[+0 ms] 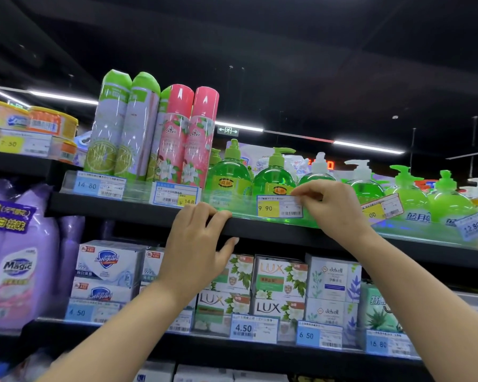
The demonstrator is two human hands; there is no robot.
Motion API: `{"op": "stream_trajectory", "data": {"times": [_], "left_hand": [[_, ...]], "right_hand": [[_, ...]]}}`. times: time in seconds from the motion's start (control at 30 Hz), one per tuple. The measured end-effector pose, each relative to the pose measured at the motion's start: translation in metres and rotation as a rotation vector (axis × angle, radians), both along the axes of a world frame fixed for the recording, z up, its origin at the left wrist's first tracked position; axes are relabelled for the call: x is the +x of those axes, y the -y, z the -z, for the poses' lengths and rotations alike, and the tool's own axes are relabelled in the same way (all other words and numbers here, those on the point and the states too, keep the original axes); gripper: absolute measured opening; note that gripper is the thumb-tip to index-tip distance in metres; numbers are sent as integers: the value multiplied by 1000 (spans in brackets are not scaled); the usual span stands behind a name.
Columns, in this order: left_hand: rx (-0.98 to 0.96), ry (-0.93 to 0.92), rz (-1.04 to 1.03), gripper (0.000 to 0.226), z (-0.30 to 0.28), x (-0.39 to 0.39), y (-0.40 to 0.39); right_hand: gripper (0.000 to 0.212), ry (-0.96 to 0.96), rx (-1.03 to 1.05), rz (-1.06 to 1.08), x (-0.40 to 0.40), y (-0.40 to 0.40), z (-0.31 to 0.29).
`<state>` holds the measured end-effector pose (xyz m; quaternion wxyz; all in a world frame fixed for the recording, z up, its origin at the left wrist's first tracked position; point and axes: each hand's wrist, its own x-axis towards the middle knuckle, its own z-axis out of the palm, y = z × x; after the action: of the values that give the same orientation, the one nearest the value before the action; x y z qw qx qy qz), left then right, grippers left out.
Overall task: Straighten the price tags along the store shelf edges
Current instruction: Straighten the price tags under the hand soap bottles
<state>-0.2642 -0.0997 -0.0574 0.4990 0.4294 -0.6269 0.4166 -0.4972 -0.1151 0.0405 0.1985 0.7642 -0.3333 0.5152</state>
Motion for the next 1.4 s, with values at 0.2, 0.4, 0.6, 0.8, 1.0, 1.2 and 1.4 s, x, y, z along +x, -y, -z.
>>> {"op": "stream_trajectory", "data": {"times": [0.2, 0.4, 0.6, 0.8, 1.0, 1.2, 1.4], "left_hand": [[-5, 4, -1, 42, 0, 0, 2], [-9, -8, 14, 42, 1, 1, 2], [12, -8, 8, 42, 1, 0, -1], [62, 7, -3, 44, 1, 0, -4], [105, 52, -55, 50, 2, 1, -8], [133, 37, -46, 50, -1, 0, -12], [166, 56, -32, 52, -3, 3, -16]], "right_hand": [[17, 71, 39, -46, 5, -2, 0], [16, 71, 68, -38, 7, -3, 2], [17, -111, -42, 116, 5, -7, 6], [20, -151, -39, 163, 3, -6, 18], [34, -237, 26, 211, 2, -15, 25], [36, -252, 43, 238, 9, -18, 27], [39, -225, 87, 210, 12, -23, 29]]}}
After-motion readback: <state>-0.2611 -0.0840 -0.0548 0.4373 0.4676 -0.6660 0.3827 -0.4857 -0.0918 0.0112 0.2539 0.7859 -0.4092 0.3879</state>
